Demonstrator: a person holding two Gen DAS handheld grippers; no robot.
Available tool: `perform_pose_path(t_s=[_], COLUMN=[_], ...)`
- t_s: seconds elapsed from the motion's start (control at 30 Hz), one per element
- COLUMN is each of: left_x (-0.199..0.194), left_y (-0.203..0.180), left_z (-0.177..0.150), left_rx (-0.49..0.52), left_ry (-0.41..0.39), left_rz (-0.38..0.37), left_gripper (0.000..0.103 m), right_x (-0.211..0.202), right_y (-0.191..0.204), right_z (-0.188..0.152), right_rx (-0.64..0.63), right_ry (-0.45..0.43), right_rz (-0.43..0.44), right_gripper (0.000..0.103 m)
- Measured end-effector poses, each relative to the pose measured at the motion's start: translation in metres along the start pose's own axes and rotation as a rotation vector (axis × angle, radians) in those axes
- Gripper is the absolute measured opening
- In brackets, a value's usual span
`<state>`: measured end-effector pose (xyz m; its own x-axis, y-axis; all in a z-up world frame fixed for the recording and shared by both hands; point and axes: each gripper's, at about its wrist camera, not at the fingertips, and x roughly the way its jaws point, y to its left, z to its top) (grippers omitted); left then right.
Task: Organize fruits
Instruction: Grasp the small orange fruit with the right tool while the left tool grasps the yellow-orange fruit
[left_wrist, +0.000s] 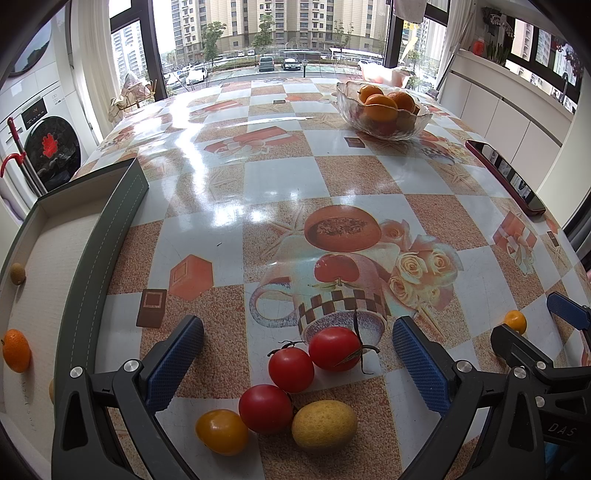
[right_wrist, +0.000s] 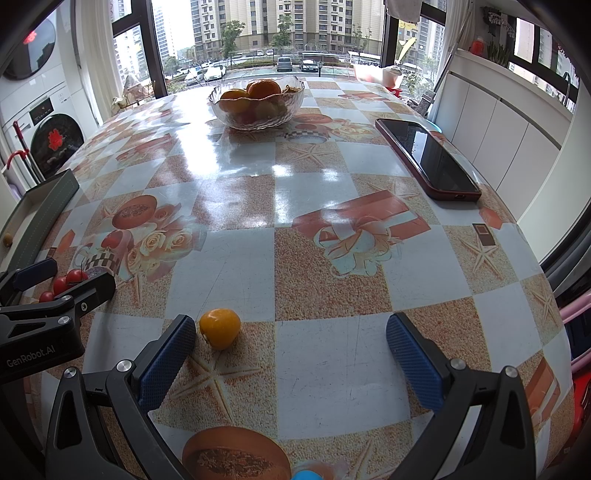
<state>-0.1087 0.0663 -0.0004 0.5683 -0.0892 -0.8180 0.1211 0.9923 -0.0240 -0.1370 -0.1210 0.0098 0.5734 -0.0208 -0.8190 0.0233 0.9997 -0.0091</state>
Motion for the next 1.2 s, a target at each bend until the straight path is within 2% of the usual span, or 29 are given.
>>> perform_pose_path(t_s=[0.37, 0.5, 0.53, 0.6, 0.7, 0.77, 0.8, 0.9, 0.93, 0.97, 1.0, 1.1, 1.2], left_x=[0.000, 0.000, -0.002, -0.015, -0.041, -0.054, -0.059, -0.067, -0.068, -0.068, -0.068, -0.068, -0.066], left_y=[0.000, 0.002, 0.003, 0.009, 0.019, 0.022, 0.024, 0.028, 0.029, 0.030, 0.031, 0.031, 0.026], left_z=[0.000, 0.002, 0.003, 0.000, -0.008, -0.015, -0.018, -0.027, -0.028, -0.030, -0.032, -0.037, -0.039], left_rx=[0.000, 0.016, 0.006, -0.028, -0.040, -0.032, -0.026, -0.009, -0.006, -0.003, 0.001, 0.007, 0.033], left_ry=[0.001, 0.032, 0.042, 0.010, -0.047, -0.064, -0.067, -0.060, -0.057, -0.051, -0.042, -0.025, -0.027], left_rz=[0.000, -0.004, 0.018, 0.055, 0.012, 0.013, 0.015, 0.029, 0.033, 0.031, 0.026, 0.004, -0.009], left_gripper=[0.103, 0.103, 0.103, 0.102, 0.102, 0.102, 0.102, 0.102, 0.102, 0.102, 0.102, 0.102, 0.102], right_x=[0.000, 0.000, 0.000, -0.001, -0.005, -0.007, -0.008, -0.008, -0.009, -0.010, -0.012, -0.016, -0.020], right_y=[0.000, 0.001, 0.001, 0.003, 0.015, 0.029, 0.036, 0.042, 0.042, 0.044, 0.044, 0.036, 0.029], right_z=[0.000, 0.000, 0.000, 0.001, 0.003, 0.002, 0.002, 0.004, 0.004, 0.003, 0.002, -0.004, -0.012], right_rx=[-0.001, -0.006, -0.006, -0.016, -0.071, -0.136, -0.158, -0.151, -0.148, -0.156, -0.158, -0.106, -0.086], right_ry=[0.000, 0.004, 0.005, 0.015, 0.006, -0.008, -0.017, -0.006, -0.007, -0.012, -0.011, -0.018, -0.034], right_rz=[-0.001, -0.006, -0.005, -0.006, 0.016, 0.011, 0.017, 0.072, 0.081, 0.087, 0.105, 0.182, 0.221], right_gripper=[0.103, 0.103, 0.103, 0.103, 0.098, 0.084, 0.082, 0.062, 0.048, 0.024, 0.019, 0.019, 0.019])
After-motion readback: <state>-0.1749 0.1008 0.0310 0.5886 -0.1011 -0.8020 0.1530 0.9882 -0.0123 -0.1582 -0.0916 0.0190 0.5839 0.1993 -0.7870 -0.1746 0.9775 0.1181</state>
